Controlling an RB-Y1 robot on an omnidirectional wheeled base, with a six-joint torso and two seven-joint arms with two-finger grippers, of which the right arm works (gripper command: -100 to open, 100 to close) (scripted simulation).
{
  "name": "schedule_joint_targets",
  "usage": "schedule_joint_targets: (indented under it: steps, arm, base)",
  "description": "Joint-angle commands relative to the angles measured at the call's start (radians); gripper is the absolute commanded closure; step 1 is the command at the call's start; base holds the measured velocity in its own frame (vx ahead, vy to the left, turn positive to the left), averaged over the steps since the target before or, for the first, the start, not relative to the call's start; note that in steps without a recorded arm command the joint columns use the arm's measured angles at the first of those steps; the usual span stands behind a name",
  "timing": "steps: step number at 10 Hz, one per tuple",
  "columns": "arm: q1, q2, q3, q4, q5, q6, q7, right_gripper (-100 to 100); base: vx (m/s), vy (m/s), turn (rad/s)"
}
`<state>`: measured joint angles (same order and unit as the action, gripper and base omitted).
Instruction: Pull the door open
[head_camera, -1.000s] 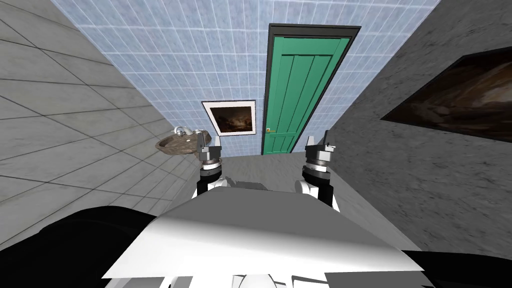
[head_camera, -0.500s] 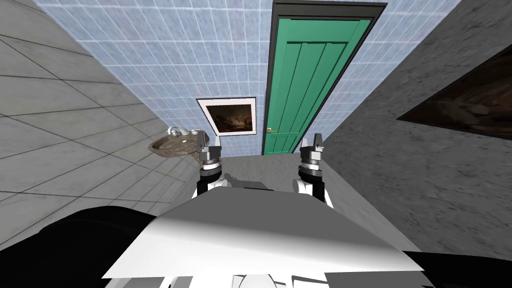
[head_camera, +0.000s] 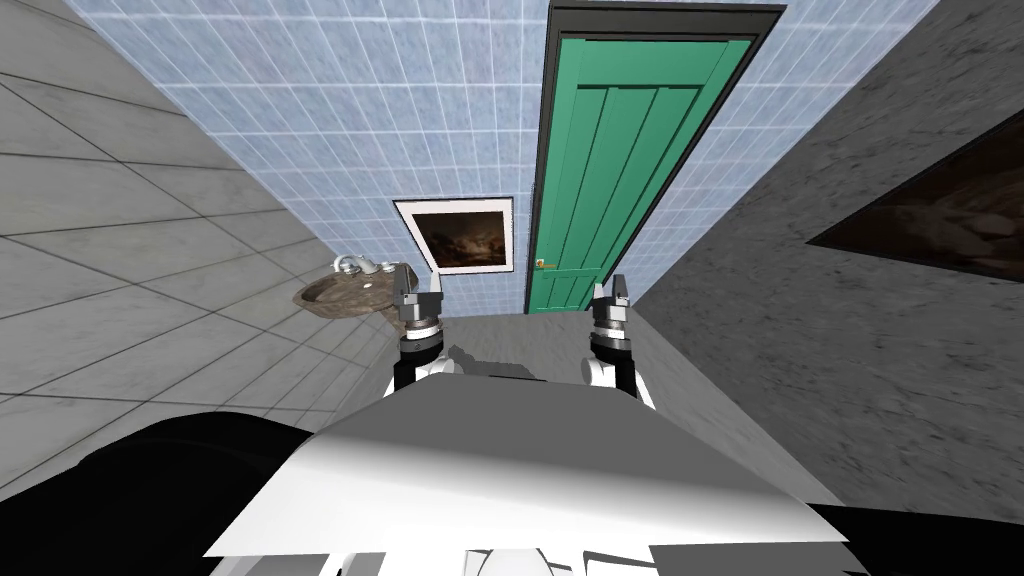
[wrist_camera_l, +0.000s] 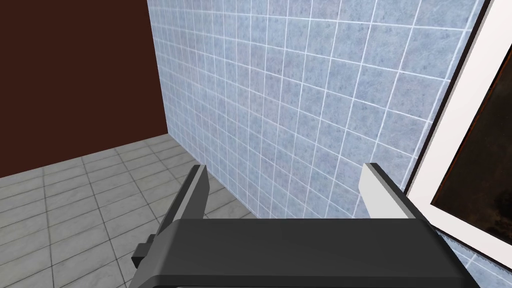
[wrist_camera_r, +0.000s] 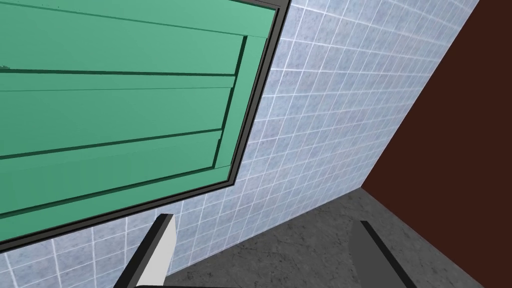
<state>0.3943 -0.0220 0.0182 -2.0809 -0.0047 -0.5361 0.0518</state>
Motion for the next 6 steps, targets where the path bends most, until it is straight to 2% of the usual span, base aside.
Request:
schedule_joint_targets:
  steps: [1,5,6]
  arm:
    - [-0.016,-0.013,-0.006,0.040,-0.001,-0.005,-0.013,-100]
    - [-0.058,-0.036,-0.009,0.158,0.002,-0.033,-0.037,-100]
    - [-0.058,-0.036,-0.009,0.163,0.002,-0.033,-0.037,-100]
  base:
    - [0.093,0.011,0.022]
    - [0.101,-0.004,0.026]
    - [0.076,0.003,0.004]
